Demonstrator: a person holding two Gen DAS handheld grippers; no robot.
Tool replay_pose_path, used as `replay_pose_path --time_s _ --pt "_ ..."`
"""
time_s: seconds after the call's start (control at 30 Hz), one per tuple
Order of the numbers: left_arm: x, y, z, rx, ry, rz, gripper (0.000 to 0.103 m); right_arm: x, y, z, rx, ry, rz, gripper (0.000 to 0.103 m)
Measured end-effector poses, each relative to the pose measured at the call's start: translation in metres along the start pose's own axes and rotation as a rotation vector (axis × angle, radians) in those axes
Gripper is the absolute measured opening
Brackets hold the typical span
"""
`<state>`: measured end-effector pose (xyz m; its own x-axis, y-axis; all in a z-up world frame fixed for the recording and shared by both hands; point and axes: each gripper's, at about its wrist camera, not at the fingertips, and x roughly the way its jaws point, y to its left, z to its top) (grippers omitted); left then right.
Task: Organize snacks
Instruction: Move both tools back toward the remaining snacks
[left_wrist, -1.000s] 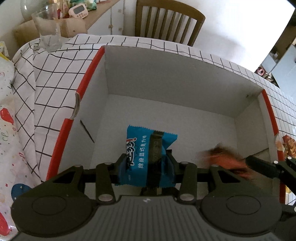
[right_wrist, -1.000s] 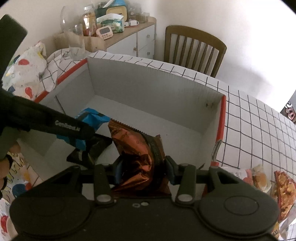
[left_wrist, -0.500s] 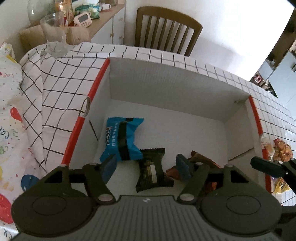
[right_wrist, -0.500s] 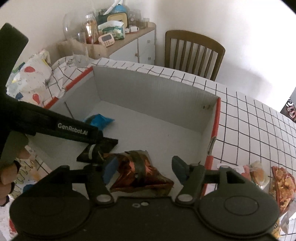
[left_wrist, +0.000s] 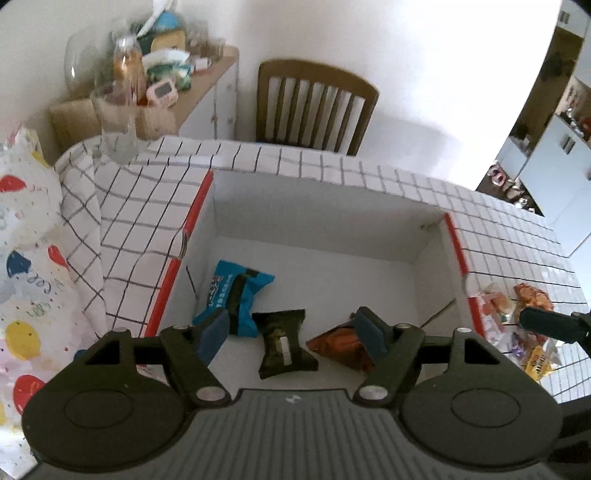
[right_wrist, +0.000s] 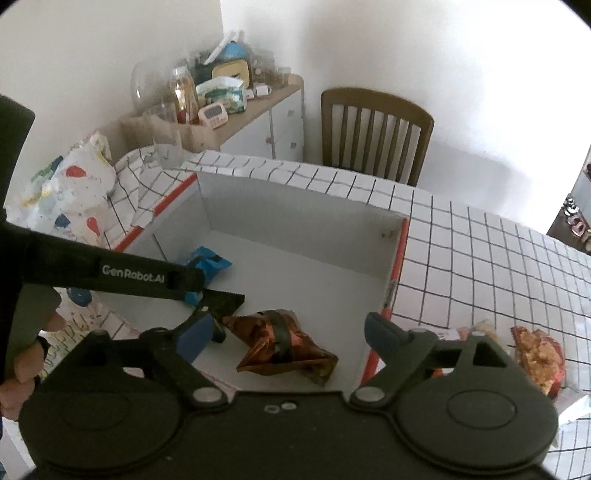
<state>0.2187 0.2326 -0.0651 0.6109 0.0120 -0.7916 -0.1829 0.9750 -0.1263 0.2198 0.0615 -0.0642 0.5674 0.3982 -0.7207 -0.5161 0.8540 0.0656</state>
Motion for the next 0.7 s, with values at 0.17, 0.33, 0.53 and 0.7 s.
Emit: replay_pose_path --time_s 0.17,0.33,0.53,0.7 --pt "-0.025 -0.015 -0.003 0.041 -0.045 -0.016 0.075 -0.027 -0.005 -0.001 0.008 -0.041 -0.006 0.095" --pt "-0.044 -0.032 -0.009 0.063 -0.073 -0.040 0.076 -0.054 -0.015 -0.003 0.025 -0.081 -0.007 0.099" --pt "-0.058 -0.057 -0.016 0.089 -0.086 -0.061 0.076 -0.083 -0.031 -0.012 0.034 -0.111 0.004 0.102" --pt "-0.066 -0.083 -0.026 0.109 -0.079 -0.088 0.077 -0.109 -0.052 -0.025 0.054 -0.139 0.011 0.102"
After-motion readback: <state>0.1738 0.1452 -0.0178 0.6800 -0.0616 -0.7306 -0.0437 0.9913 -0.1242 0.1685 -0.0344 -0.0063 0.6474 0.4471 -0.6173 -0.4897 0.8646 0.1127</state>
